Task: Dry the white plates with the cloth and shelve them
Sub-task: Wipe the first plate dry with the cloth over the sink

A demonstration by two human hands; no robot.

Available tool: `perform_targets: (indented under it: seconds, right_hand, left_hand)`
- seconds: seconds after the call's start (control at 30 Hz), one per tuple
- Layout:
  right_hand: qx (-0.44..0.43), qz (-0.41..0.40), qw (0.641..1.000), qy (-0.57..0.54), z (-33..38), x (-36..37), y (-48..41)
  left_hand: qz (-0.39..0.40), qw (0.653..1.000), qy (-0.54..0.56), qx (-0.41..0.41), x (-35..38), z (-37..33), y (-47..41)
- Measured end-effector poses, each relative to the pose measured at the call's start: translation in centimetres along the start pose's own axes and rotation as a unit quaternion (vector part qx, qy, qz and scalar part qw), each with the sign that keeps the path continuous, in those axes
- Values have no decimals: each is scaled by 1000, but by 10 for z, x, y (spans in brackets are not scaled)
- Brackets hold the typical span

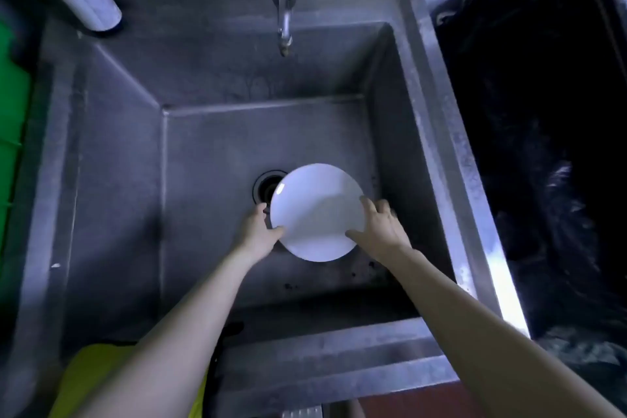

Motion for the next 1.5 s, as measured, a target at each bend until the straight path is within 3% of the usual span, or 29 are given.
perform_targets:
  seconds: [0.27,0.5,0.67,0.8,1.07,1.17,1.3,1.5]
  right_hand:
    - [41,-39,990,-129,-17,17,-16]
    - [79,-79,955,-276,-24,18,-25]
    - [88,-99,945,-300,-31,12,-34]
    - [94,-91,934,-333,-36,12,-39]
    - [94,-51,937,-332,-25,15,-44]
    - [87,-30,915,-394,-17,18,-37]
    - [96,19,857,-506,2,30,-17]
    - [80,85,820,-560,42,39,19]
  left_hand:
    - [-29,999,12,-43,5,2,-12]
    - [-54,994,47,-85,1,-5,-21]
    - [-57,986,38,-151,3,-4,-21]
    - [-35,988,13,-150,6,-3,-22]
    - [-50,983,80,-154,1,6,-14]
    - [-45,982,96,-156,-5,13,-3]
    - [-62,976,143,-150,-22,29,22]
    - [-84,966,207,-133,-62,76,85]
Point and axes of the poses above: each hand's wrist, its own y-axis away from the middle knuckle, its own x-axis out of the palm, z = x × y, the point moved 8 cm from there along -y, towards the middle knuckle, and after that the axes turned 13 degrees about -y, right-handed, at the moved point
